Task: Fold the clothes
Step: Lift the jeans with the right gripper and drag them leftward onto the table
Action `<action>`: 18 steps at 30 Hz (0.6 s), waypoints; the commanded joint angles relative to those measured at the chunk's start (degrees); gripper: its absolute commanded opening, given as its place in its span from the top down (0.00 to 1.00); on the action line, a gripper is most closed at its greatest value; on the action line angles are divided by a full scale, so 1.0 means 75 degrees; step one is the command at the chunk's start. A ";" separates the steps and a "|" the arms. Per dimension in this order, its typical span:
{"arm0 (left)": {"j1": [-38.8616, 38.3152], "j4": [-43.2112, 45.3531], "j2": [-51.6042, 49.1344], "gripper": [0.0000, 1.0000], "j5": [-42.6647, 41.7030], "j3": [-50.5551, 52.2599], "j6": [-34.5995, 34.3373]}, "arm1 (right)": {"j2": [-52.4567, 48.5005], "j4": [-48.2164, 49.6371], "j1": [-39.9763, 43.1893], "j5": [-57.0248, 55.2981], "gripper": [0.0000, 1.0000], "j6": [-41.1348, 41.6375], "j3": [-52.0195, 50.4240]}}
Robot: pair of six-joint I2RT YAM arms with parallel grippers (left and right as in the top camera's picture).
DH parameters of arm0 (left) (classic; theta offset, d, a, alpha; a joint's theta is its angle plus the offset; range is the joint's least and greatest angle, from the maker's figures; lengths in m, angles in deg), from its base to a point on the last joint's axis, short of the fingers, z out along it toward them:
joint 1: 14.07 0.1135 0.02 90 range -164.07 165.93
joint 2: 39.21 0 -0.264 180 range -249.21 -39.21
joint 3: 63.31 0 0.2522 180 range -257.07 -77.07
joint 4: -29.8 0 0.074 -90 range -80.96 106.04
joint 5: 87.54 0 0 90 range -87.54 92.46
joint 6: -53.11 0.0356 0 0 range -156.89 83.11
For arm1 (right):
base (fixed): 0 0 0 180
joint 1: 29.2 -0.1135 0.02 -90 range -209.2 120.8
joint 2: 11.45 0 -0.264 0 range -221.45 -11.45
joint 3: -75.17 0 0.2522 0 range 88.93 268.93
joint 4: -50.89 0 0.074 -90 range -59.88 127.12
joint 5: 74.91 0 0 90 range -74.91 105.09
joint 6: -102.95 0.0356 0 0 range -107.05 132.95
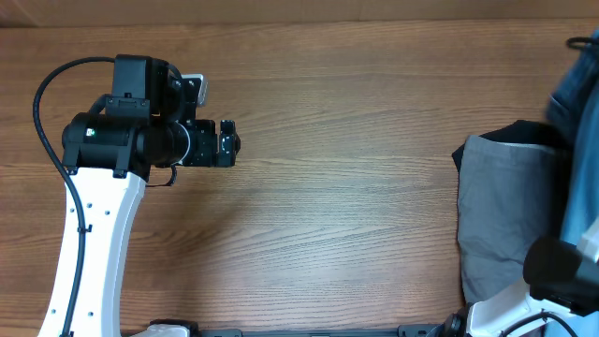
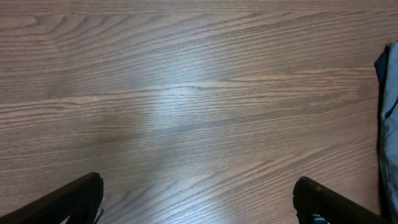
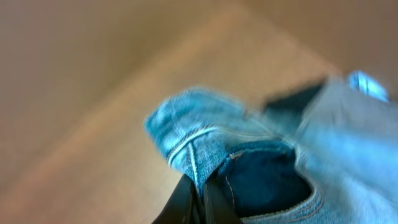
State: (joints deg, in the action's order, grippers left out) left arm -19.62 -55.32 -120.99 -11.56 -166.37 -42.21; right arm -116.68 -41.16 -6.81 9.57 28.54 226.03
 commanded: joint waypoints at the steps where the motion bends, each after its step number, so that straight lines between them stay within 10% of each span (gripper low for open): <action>1: -0.0029 -0.0076 -0.0035 0.00 0.0064 -0.0192 0.0181 | 0.0487 0.0160 -0.0192 0.1247 0.96 -0.0137 0.1658; 11: -0.0012 -0.0530 0.0035 0.00 0.0364 -0.1784 0.0085 | 0.0490 0.1521 -0.0679 0.4721 0.96 0.0408 0.3287; 18: -0.0012 -0.0720 0.0035 0.00 0.0755 -0.3430 0.0082 | 0.0341 0.3573 -0.2664 0.4444 0.96 0.0720 0.3273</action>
State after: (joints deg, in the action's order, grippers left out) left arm -19.62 -60.41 -120.99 -8.13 -186.52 -42.25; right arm -114.76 -20.26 -20.91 41.26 32.39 248.63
